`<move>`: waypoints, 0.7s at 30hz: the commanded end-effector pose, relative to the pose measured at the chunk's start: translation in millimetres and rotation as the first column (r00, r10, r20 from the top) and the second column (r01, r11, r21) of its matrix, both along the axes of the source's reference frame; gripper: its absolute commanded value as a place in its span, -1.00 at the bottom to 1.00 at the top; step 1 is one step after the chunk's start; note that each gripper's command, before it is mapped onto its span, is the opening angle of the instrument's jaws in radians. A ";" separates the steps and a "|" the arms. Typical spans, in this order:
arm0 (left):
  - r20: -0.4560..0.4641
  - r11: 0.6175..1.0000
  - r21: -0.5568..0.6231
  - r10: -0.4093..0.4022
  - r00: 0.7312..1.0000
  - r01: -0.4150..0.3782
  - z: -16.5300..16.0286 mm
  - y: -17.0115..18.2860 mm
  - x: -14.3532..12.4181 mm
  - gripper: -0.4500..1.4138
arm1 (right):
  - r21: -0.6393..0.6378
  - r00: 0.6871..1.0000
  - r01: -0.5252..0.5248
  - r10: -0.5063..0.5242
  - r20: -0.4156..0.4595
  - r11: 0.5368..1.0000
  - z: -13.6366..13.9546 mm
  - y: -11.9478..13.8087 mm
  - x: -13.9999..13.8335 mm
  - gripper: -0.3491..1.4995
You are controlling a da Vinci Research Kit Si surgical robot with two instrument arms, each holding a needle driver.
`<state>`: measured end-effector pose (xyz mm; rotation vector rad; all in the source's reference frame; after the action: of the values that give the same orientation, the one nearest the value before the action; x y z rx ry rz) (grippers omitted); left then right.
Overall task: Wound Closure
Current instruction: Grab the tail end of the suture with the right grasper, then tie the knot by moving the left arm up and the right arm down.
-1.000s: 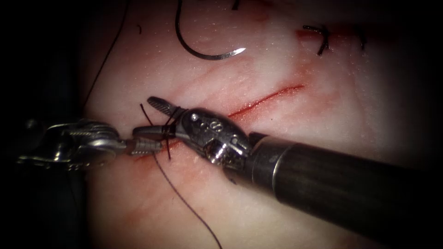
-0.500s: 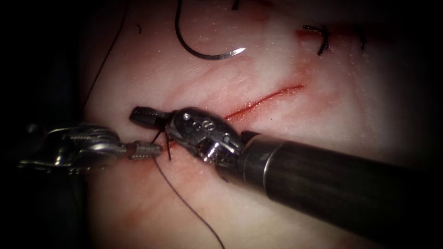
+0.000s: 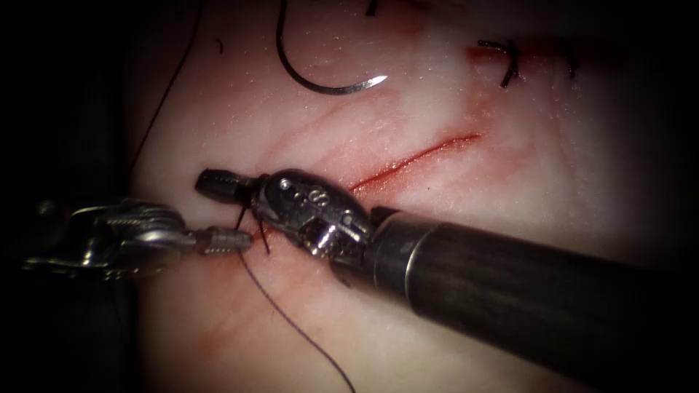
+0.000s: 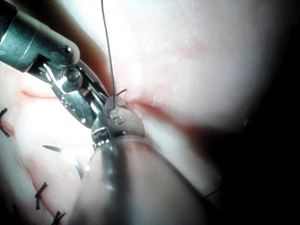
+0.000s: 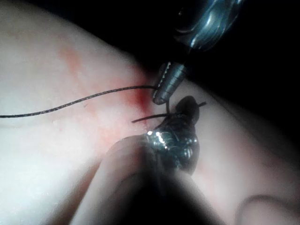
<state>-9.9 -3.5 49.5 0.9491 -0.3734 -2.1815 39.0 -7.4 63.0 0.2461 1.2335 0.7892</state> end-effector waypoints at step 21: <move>-0.043 0.996 0.033 -0.088 0.995 0.089 -1.2 4.1 3.7 -0.89 | -0.132 0.985 0.030 -0.008 0.170 0.991 -4.6 -1.8 -2.8 -1.00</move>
<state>-5.6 0.1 48.0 0.9165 -0.3635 -2.2987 35.6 -9.5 58.0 0.0807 1.1135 0.6937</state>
